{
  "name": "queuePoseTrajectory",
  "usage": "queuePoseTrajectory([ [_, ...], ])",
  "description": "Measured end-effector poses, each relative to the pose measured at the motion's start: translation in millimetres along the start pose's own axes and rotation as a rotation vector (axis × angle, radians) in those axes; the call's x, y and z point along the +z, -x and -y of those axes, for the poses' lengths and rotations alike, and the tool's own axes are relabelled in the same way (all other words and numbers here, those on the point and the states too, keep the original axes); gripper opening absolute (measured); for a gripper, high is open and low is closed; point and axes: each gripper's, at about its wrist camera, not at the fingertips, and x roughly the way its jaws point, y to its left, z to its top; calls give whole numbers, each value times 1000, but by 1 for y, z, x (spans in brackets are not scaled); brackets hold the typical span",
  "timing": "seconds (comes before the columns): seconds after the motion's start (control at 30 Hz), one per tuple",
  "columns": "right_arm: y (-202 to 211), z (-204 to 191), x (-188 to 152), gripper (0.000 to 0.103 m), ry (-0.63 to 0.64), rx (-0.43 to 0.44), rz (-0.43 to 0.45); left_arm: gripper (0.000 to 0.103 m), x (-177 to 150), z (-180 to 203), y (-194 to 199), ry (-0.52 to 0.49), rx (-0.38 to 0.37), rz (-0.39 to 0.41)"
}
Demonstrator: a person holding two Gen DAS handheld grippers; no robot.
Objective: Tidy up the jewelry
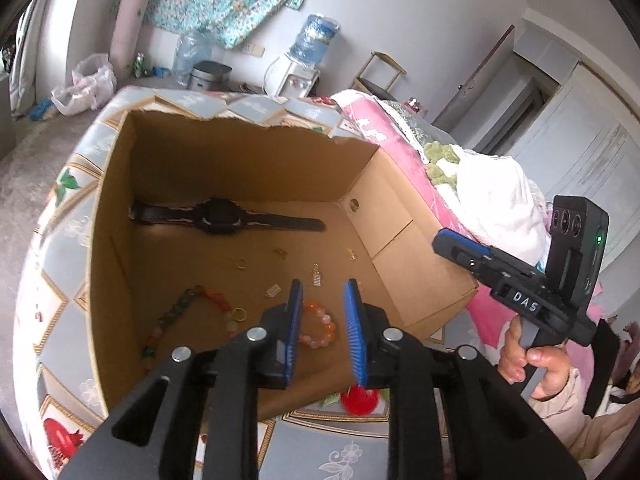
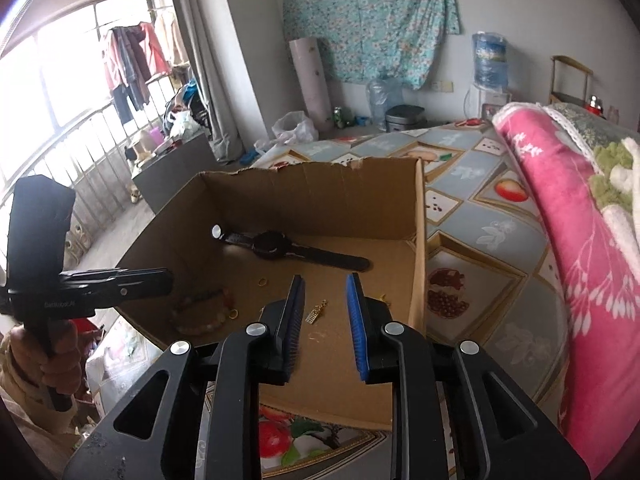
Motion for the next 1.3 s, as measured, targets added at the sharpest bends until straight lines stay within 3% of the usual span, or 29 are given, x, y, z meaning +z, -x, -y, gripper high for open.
queuePoseTrajectory([
  [0.47, 42, 10, -15, 23, -107, -46, 68, 32, -15, 15, 38, -69, 117, 90],
  [0.57, 45, 12, -18, 32, -132, -42, 69, 39, -20, 16, 44, -79, 162, 95],
  [0.63, 50, 10, -19, 44, -144, -30, 75, 47, -22, 19, 46, -86, 187, 95],
  [0.73, 58, -2, -21, 61, -125, -15, 93, 66, -26, 24, 55, -105, 233, 111],
  [0.8, 62, -12, -22, 69, -105, -14, 99, 85, -28, 29, 62, -114, 261, 134],
  [0.9, 66, -26, -25, 79, -92, -27, 98, 98, -31, 36, 73, -125, 317, 180],
  [1.03, 73, -40, -31, 89, -82, -58, 105, 98, -33, 45, 84, -121, 413, 214],
  [1.17, 74, -48, -35, 93, -84, -116, 99, 98, -34, 49, 90, -60, 580, 212],
  [1.3, 73, -56, -38, 95, -69, -181, 91, 98, -41, 45, 96, 3, 663, 228],
])
